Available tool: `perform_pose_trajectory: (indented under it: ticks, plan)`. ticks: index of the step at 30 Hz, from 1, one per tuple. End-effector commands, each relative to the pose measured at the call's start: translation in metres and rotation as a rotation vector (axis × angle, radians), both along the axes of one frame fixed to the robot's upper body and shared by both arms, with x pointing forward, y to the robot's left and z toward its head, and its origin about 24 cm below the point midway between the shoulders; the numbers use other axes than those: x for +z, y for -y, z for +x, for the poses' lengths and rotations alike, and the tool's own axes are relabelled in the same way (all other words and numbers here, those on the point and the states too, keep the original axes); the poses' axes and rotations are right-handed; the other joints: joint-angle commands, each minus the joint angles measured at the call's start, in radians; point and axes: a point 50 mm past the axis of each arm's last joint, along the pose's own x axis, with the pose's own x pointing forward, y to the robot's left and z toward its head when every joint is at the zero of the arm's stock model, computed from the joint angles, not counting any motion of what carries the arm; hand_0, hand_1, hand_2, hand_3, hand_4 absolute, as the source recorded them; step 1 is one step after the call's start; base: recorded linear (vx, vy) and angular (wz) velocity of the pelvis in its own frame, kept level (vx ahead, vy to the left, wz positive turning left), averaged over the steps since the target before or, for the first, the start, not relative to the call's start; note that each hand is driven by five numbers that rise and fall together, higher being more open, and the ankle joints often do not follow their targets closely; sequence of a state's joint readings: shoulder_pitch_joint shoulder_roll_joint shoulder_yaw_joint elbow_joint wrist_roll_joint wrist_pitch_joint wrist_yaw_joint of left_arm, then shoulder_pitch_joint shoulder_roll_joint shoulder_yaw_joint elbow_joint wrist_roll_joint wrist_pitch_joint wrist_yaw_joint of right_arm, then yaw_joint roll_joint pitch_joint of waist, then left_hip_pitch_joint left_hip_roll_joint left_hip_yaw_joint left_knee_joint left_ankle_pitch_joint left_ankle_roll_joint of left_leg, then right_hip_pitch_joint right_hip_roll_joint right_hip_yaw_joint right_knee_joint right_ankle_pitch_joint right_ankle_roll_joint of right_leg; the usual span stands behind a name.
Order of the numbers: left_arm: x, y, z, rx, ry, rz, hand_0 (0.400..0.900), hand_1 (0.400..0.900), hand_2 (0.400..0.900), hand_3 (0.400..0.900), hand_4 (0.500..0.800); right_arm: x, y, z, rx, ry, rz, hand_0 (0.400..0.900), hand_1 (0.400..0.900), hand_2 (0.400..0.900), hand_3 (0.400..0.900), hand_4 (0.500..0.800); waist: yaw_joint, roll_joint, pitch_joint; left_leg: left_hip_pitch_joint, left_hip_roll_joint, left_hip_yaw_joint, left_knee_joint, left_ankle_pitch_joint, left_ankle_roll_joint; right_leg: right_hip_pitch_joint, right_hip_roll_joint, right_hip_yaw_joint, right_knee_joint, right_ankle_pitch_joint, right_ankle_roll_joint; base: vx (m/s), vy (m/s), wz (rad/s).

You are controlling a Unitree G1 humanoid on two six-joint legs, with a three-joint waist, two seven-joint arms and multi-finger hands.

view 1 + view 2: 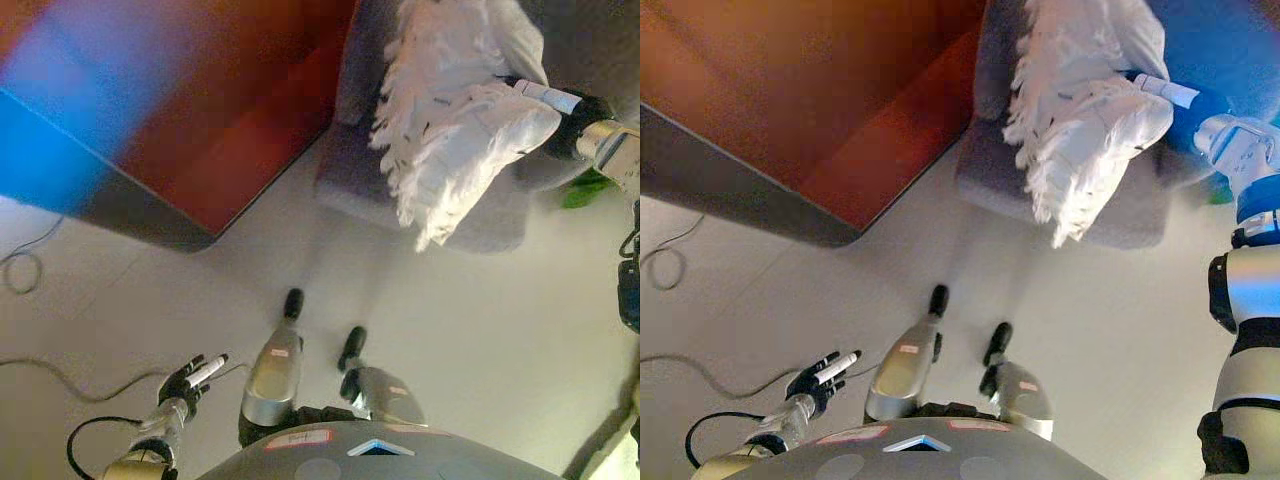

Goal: Pick up the pillow and put it on the sofa.

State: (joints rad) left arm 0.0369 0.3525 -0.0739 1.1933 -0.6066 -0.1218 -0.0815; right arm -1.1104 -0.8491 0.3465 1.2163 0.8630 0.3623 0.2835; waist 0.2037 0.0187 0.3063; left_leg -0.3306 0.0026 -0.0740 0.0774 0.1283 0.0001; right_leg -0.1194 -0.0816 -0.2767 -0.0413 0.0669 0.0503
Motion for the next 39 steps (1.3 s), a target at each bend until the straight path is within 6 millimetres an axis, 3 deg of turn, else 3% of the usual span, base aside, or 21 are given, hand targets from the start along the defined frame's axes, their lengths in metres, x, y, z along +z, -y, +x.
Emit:
perform_pose_trajectory:
  ticks: [1, 9, 21, 32, 39]
  plan:
    - [0.007, -0.011, 0.007, 0.026, 0.07, 0.016, 0.9, 0.9, 0.9, 0.9, 0.8, 0.115, 0.003, 0.002, -0.043, 0.439, 0.034, 0.9, 0.9, 0.9, 0.9, 0.8, 0.009, 0.039, 0.029, 0.125, -0.013, 0.028, -0.151, -0.051, -0.025, -0.039, -0.062, 0.035, 0.031, 0.002, 0.061, -0.15, 0.095, 0.03]
    - [0.008, 0.002, 0.021, 0.051, 0.149, -0.054, 0.9, 0.9, 0.9, 0.9, 0.8, 0.128, 0.023, -0.011, -0.152, 0.422, -0.063, 0.9, 0.9, 0.9, 0.9, 0.8, -0.013, 0.099, 0.066, 0.087, -0.024, 0.027, -0.156, -0.021, -0.044, -0.09, -0.086, 0.02, 0.043, 0.0, 0.057, -0.12, 0.083, -0.05]
    - [0.01, 0.003, 0.026, 0.041, 0.191, -0.072, 0.9, 0.9, 0.9, 0.9, 0.8, 0.119, 0.058, -0.035, -0.25, 0.321, -0.136, 0.9, 0.9, 0.9, 0.9, 0.8, -0.044, 0.085, 0.037, 0.114, -0.014, 0.048, -0.161, -0.028, -0.049, -0.089, -0.096, 0.025, 0.051, 0.001, 0.061, -0.04, 0.012, -0.08]
    - [0.013, -0.012, 0.024, 0.009, 0.11, -0.002, 0.9, 0.9, 0.9, 0.9, 0.8, 0.098, 0.101, -0.071, -0.394, 0.117, -0.293, 0.9, 0.9, 0.9, 0.9, 0.8, -0.076, -0.004, -0.068, 0.21, 0.017, 0.065, -0.165, -0.056, -0.047, 0.008, -0.069, 0.038, 0.027, 0.004, 0.066, 0.02, -0.06, -0.1]
    - [0.006, -0.019, -0.001, -0.024, -0.041, 0.036, 0.9, 0.9, 0.9, 0.9, 0.8, 0.099, 0.127, -0.103, -0.465, 0.033, -0.379, 0.9, 0.9, 0.9, 0.9, 0.8, -0.102, -0.076, -0.18, 0.3, 0.036, 0.075, -0.165, -0.079, -0.039, 0.088, -0.037, 0.069, 0.018, 0.004, 0.071, 0.13, -0.062, -0.17]
